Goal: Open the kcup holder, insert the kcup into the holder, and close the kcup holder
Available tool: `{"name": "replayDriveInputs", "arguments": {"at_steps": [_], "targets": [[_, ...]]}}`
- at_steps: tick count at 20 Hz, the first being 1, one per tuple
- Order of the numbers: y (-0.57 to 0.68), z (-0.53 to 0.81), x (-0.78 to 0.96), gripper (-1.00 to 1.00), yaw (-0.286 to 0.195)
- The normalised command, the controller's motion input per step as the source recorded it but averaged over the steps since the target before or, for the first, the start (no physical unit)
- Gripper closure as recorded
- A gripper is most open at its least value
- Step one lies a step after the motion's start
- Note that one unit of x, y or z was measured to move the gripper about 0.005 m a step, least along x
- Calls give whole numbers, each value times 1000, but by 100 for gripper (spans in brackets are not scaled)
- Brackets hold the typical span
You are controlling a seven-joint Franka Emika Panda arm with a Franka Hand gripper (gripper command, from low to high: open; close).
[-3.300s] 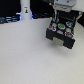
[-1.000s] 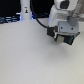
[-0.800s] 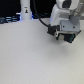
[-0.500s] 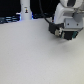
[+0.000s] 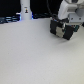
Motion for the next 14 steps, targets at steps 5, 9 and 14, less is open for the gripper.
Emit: {"name": "replayDriveInputs", "arguments": {"at_steps": [5,9,14], "targets": [[472,21,-583,-100,60],[354,51,-497,-100,66],[393,40,-506,-100,48]]}}
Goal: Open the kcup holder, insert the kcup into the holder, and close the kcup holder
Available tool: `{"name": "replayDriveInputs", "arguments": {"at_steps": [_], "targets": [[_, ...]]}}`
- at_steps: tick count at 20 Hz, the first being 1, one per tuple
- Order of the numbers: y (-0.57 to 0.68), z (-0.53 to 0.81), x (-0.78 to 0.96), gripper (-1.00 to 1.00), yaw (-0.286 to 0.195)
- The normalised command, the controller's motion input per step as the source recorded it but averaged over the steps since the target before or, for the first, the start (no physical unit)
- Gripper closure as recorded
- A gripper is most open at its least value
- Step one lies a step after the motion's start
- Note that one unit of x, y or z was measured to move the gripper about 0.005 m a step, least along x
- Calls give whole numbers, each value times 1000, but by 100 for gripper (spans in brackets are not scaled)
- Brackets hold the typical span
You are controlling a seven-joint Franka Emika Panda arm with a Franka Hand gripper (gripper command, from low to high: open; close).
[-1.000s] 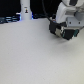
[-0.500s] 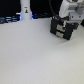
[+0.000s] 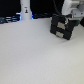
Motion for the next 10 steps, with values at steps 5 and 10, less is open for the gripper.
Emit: {"name": "replayDriveInputs", "arguments": {"at_steps": [5,10], "targets": [[268,415,-101,-100,12],[87,261,2,-100,-4]]}}
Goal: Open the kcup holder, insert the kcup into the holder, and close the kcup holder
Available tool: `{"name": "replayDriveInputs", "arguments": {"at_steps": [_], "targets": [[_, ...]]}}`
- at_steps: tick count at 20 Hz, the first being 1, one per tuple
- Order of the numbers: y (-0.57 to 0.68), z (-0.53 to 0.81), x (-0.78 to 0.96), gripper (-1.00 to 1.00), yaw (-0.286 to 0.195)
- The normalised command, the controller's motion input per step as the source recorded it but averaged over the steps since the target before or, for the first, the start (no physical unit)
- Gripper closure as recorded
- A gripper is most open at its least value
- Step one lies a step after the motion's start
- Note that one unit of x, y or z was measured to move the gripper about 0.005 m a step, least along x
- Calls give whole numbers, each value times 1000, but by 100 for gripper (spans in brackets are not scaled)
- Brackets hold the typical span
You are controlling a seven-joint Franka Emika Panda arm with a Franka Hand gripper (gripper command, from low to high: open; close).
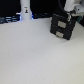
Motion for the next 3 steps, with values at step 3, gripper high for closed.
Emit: {"name": "replayDriveInputs", "arguments": {"at_steps": [3], "targets": [[-2,8,18,-100,3]]}}
